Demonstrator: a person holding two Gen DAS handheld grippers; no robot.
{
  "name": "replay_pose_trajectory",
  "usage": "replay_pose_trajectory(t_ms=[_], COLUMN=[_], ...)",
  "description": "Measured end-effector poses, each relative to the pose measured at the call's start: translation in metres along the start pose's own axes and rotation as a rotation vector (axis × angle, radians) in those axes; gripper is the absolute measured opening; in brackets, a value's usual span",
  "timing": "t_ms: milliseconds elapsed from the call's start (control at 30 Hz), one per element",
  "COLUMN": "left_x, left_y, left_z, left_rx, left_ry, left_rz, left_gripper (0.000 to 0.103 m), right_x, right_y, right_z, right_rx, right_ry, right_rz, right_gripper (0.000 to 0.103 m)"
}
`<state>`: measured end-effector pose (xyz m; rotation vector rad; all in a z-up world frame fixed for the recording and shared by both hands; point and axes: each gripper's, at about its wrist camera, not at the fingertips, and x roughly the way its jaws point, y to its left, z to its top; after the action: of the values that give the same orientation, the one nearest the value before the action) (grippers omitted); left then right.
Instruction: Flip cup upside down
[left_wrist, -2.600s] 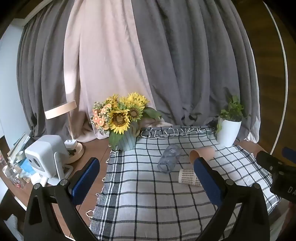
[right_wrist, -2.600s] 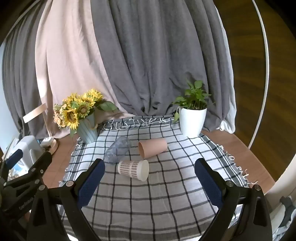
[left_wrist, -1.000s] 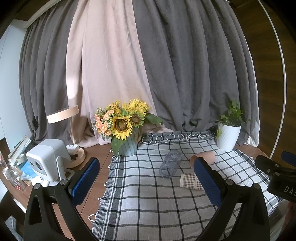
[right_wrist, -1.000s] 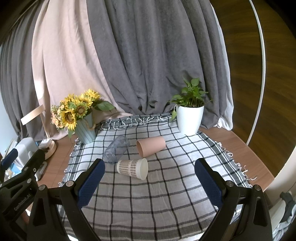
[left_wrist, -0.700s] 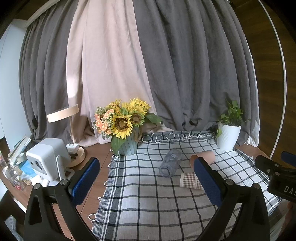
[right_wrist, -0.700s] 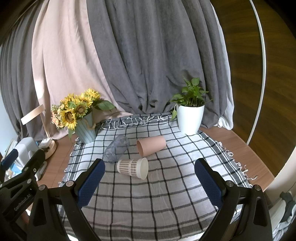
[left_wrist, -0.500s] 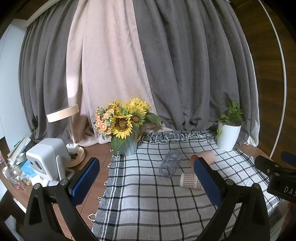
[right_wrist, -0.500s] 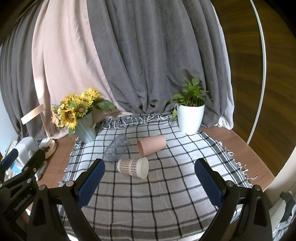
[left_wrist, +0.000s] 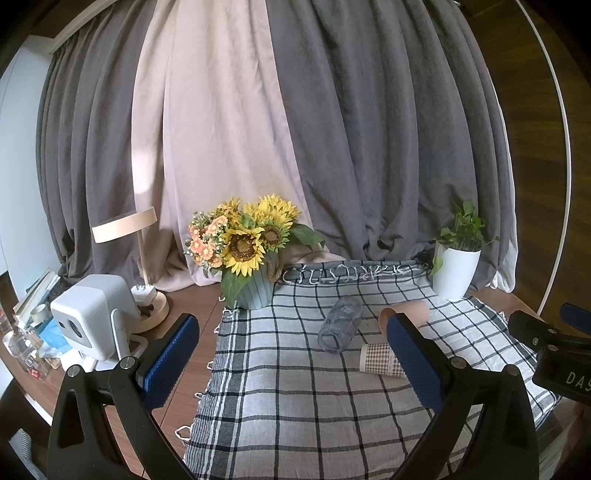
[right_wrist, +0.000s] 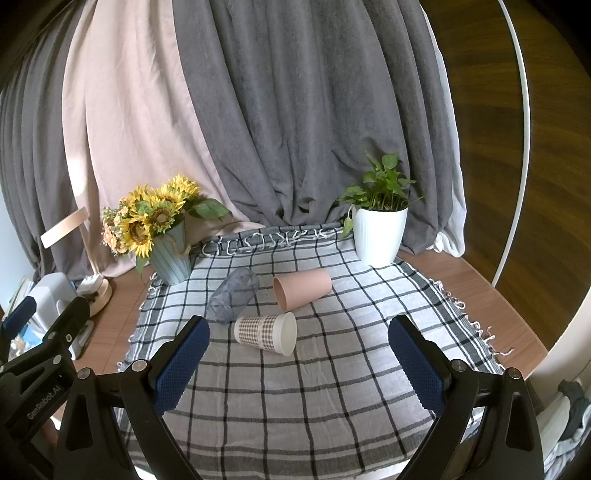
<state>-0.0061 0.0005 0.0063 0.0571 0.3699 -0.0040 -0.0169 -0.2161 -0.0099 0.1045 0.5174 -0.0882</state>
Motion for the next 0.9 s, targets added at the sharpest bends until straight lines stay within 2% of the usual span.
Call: replay_pose_trajectory(t_ms=[400,600,733,900], left_x=[-0.002,0.004,0.014,0.036], left_y=[0.001,0.007,0.006,0.0], left_z=[0.001,-0.004,-0.01,-0.019], left_rx=[0.005,0.012,0.018,-0.026], left_ry=[0.004,0.052,0.123,0.222], left_rz=[-0.003,-0.013,0.005,0.057], left_gripper=[0.103,0.103,0.103,0.103], right_x=[0.0,-0.003,0.008,0.045], right_y=[0.001,0.01,0.018,0.027], right_z=[-0.002,-0.012,-0.014,-0.007], right_rx=[0.001,-0.009,-0.03,-0.147], right_ry=[0.003,0.015,0.055,0.2], right_rz=[-0.001,-0.002,0.011,0.043], right_gripper=[0.098,0.098,0.098,0.098])
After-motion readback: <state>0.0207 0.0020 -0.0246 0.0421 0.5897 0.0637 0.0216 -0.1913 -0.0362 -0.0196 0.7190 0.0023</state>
